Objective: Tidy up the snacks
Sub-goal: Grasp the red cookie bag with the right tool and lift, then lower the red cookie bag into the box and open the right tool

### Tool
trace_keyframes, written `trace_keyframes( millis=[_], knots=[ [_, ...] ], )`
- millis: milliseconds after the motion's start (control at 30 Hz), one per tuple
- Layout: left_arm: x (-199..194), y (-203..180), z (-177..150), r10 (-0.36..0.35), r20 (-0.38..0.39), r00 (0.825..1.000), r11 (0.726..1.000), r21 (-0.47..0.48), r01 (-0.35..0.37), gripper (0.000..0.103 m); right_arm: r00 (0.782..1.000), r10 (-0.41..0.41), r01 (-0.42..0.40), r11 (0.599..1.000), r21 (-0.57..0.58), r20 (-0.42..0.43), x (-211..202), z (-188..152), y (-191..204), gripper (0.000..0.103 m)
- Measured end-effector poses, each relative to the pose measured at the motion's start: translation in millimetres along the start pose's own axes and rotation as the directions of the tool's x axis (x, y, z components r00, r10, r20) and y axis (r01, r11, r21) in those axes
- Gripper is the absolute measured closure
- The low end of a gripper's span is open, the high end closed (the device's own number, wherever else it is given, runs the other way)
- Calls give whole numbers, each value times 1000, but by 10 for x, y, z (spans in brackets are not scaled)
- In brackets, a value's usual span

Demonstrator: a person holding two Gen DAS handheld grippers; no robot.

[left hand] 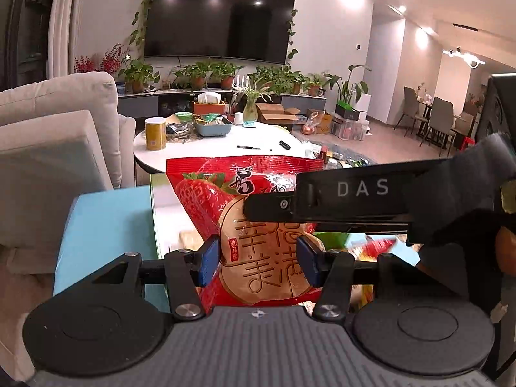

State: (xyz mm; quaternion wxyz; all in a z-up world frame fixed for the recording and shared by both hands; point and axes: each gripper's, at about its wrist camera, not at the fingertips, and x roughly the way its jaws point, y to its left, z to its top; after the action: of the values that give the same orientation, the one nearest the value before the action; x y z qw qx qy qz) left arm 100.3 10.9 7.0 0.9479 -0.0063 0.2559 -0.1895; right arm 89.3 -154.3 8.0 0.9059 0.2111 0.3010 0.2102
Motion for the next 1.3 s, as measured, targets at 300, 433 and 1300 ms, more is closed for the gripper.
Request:
trace_keyframes(
  millis=[300, 433, 1300],
  knots=[
    [556, 240, 258, 26, -27, 999, 1000, 6, -26, 55, 1000, 8, -7, 999, 42, -19, 443, 314, -216, 64],
    [802, 368, 312, 28, -33, 999, 1000, -1, -28, 55, 1000, 7, -6, 998, 68, -22, 649, 401, -310, 64],
    [1091, 820, 236, 163, -76, 984, 980, -102, -171, 25, 995, -98, 99, 993, 69, -21, 852, 564, -396, 49]
  ],
)
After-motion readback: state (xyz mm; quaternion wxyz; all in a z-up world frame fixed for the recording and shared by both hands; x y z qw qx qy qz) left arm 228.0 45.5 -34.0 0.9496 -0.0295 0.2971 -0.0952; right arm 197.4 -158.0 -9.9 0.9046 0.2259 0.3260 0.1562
